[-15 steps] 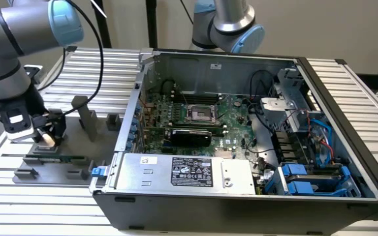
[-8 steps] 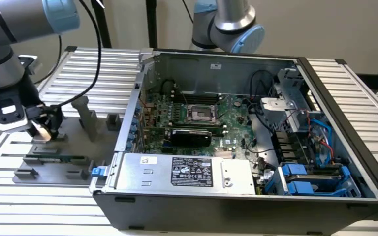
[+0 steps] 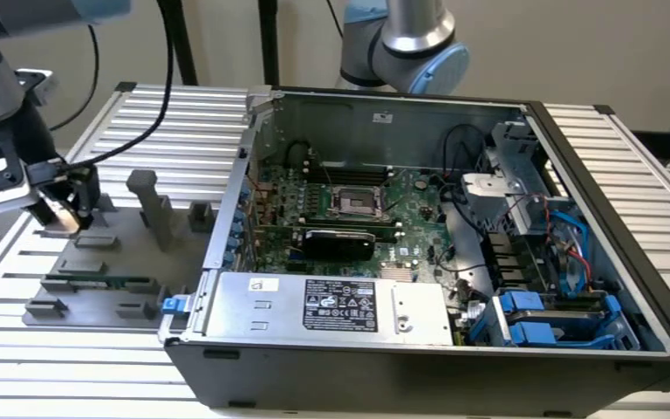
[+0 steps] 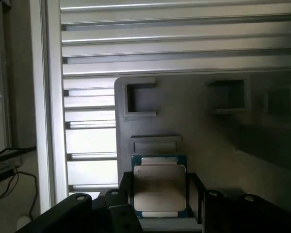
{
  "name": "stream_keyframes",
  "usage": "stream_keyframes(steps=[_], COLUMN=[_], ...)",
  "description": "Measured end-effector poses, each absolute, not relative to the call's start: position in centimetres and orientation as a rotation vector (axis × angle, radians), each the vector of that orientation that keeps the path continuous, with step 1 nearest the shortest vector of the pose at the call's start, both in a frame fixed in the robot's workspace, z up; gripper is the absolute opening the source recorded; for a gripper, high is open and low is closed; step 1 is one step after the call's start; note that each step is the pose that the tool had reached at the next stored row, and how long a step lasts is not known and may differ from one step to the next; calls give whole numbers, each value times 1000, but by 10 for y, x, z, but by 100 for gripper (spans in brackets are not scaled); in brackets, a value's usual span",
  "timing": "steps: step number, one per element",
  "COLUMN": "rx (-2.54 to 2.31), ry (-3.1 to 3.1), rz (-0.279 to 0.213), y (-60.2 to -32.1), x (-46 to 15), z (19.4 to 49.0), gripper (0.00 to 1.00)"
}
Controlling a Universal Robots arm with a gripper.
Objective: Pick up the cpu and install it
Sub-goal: 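Pick up the cpu and move it towards the insertion slot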
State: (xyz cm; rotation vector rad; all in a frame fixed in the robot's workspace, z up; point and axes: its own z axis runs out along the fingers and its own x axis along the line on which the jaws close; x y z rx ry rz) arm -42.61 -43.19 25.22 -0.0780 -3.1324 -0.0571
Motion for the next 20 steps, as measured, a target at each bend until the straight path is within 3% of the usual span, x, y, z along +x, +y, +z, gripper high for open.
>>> stream_keyframes(steps=[20], rx=[-76], ry=[-3131], rz=[-57], y=[-432], x=[-397], z=[343], gripper=[55])
